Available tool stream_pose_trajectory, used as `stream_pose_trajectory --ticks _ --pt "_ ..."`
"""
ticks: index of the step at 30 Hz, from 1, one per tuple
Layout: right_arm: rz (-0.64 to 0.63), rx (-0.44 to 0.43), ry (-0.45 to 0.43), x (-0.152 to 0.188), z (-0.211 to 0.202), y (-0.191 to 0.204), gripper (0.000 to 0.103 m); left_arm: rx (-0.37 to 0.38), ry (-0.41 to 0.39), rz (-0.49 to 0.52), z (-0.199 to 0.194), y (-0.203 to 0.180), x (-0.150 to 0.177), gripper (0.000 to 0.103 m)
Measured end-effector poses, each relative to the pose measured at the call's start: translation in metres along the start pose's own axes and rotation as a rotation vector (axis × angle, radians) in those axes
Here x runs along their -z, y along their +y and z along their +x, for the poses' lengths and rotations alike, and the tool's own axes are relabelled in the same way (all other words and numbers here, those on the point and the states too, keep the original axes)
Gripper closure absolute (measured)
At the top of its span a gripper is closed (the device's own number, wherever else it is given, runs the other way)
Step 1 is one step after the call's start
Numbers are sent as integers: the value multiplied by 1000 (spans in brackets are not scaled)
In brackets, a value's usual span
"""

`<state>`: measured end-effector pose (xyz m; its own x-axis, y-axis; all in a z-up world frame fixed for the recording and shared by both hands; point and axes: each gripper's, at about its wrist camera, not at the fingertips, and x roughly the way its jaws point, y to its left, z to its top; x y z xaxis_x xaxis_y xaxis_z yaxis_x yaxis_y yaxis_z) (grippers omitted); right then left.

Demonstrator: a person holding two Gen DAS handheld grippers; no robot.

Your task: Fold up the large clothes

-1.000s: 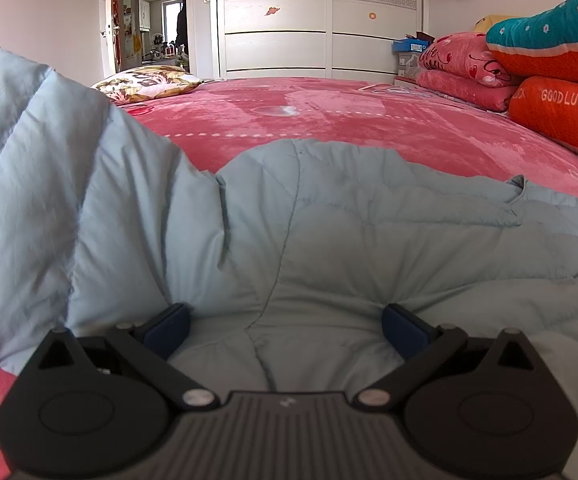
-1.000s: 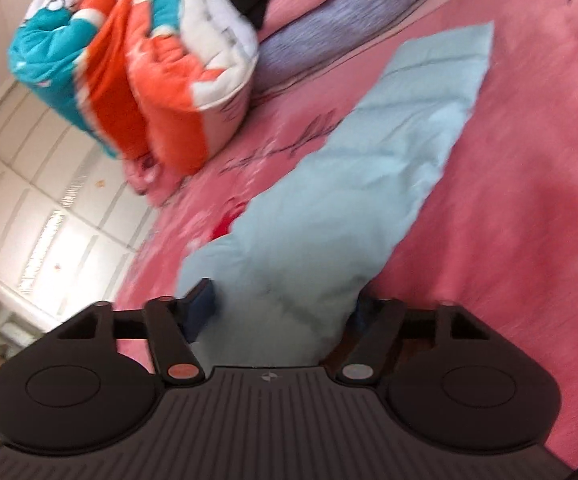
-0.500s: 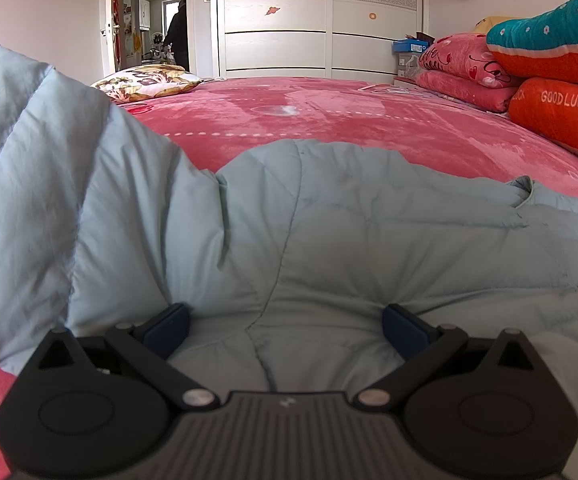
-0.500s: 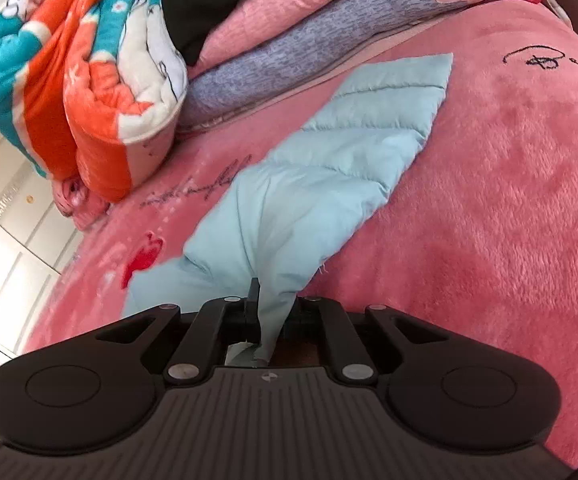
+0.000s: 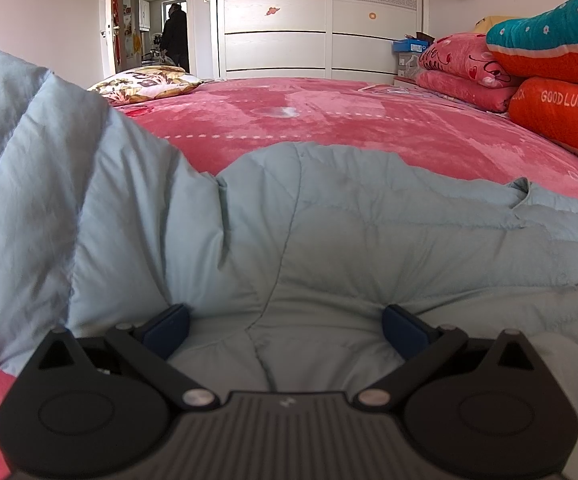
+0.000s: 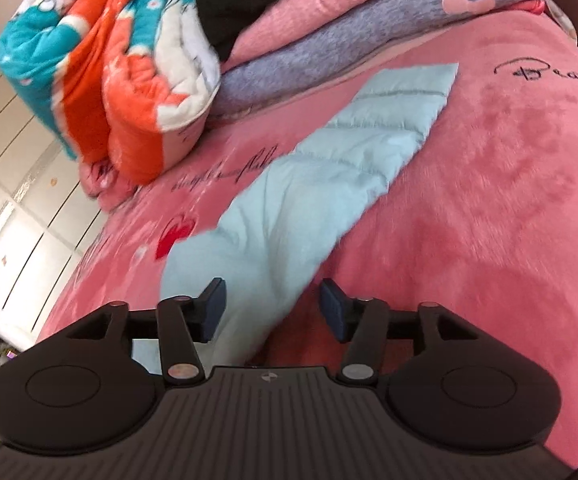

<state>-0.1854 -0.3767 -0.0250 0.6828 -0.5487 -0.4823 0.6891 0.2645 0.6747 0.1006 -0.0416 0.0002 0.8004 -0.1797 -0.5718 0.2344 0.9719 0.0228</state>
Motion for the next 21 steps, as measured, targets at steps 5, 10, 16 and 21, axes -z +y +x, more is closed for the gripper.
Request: stream_pose_trajectory --ticks 5,10,16,21 --pt "-116 -58 122 22 -23 18 1 17 10 -7 -8 4 -4 1" --pt "-307 -88 212 46 -41 40 1 27 15 -22 -42 18 -5 1" --pt "-400 -130 251 63 -62 54 0 50 -33 -68 -110 52 9 1" --pt "-467 -139 275 76 -82 57 0 61 6 -96 -153 81 29 3"
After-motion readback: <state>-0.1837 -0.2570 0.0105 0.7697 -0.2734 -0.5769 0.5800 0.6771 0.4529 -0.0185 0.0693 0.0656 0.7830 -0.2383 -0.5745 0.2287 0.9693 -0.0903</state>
